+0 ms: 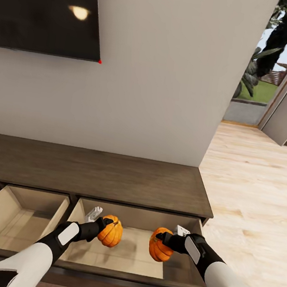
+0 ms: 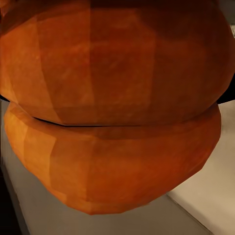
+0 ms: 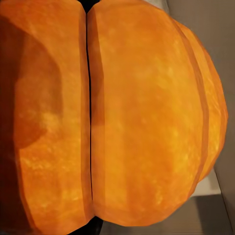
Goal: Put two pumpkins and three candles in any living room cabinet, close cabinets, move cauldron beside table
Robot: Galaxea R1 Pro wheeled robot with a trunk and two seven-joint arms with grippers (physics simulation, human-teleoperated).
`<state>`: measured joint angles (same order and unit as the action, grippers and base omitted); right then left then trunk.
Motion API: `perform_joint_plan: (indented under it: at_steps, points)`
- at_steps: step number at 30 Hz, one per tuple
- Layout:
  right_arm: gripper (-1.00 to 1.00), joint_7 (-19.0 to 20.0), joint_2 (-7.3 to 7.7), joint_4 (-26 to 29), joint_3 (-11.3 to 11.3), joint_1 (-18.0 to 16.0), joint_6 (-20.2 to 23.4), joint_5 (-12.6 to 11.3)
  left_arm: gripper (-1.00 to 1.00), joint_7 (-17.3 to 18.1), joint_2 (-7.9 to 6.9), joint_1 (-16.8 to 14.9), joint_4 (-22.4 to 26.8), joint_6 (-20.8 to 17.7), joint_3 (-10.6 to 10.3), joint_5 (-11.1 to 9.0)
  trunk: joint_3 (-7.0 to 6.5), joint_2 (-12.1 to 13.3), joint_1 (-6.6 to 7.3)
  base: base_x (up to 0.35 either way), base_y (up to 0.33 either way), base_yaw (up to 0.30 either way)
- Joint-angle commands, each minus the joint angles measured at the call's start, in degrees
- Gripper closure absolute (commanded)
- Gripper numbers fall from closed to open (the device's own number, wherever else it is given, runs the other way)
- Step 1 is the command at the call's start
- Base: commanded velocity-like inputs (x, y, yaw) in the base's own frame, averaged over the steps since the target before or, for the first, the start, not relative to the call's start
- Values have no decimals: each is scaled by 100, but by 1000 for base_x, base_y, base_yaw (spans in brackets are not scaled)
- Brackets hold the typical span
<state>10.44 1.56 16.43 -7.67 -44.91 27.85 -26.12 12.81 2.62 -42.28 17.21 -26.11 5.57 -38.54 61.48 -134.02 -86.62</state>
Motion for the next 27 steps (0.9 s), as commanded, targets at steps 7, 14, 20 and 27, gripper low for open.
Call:
perform_joint_plan:
  at_steps: [7,14,20,27]
  points:
    - [100,2,10,2,10,0,1,-7,100,44,-1,0,51,9,-12,2,63,0,0,0,0,0]
    - [100,9,16,15,11,0,9,-7,100,55,0,0,54,9,-12,-3,234,-241,-132,0,0,0]
    - [100,10,11,18,18,0,9,-8,100,55,3,0,54,9,-12,-5,396,-481,-263,0,0,0]
    - [100,5,3,177,13,0,10,-7,100,62,-8,0,175,7,-12,-5,494,-642,-351,0,0,0]
